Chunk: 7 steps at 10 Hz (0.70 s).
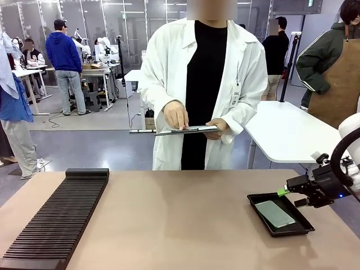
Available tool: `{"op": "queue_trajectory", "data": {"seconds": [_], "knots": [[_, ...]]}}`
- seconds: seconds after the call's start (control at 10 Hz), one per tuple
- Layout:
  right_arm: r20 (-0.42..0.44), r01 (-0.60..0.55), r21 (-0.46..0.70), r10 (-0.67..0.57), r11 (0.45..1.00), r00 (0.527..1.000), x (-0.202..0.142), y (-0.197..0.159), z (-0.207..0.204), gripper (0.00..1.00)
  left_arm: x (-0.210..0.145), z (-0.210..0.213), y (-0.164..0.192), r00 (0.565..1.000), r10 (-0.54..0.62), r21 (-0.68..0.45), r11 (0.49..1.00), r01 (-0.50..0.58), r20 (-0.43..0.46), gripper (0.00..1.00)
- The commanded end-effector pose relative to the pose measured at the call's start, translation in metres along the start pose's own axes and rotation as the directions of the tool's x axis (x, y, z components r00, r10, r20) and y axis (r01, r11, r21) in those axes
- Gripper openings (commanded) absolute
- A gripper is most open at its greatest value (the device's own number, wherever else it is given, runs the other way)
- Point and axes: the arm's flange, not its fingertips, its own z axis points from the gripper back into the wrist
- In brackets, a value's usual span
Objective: Inspect the PCB.
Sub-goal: Place the Blank PCB in the ESD tray.
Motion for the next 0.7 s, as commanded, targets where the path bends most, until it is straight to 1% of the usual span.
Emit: {"op": "queue_trajectory", "data": {"seconds": [0.0, 0.1, 0.2, 0.4, 0.5, 0.6], "knots": [[-0.003, 0.000, 0.001, 0.000, 1.000, 1.000, 0.002, -0.001, -0.001, 1.00, 0.000, 0.000, -0.001, 1.000, -0.003, 0.002, 1.000, 0.003, -0.005, 1.00], [0.000, 0.000, 0.000, 0.000, 1.000, 1.000, 0.000, 0.000, 0.000, 1.00, 0.000, 0.000, -0.001, 1.000, -0.003, 0.002, 1.000, 0.003, -0.005, 1.00], [-0.023, 0.039, 0.082, -0.038, 0.996, 0.999, 0.005, 0.016, 0.018, 1.00, 0.000, 0.000, -0.001, 1.000, -0.003, 0.002, 1.000, 0.003, -0.005, 1.00], [-0.139, 0.156, 0.213, -0.128, 0.965, 0.982, 0.006, 0.035, 0.058, 1.00, 0.000, 0.000, -0.001, 1.000, -0.003, 0.002, 1.000, 0.003, -0.005, 1.00], [-0.207, 0.225, 0.285, -0.169, 0.932, 0.964, 0.003, 0.037, 0.078, 1.00, 0.000, 0.000, -0.001, 1.000, -0.003, 0.002, 1.000, 0.003, -0.005, 1.00], [-0.268, 0.302, 0.368, -0.210, 0.879, 0.940, 0.000, 0.033, 0.103, 1.00, 0.000, 0.000, -0.001, 1.000, -0.003, 0.002, 1.000, 0.003, -0.005, 1.00]]}}
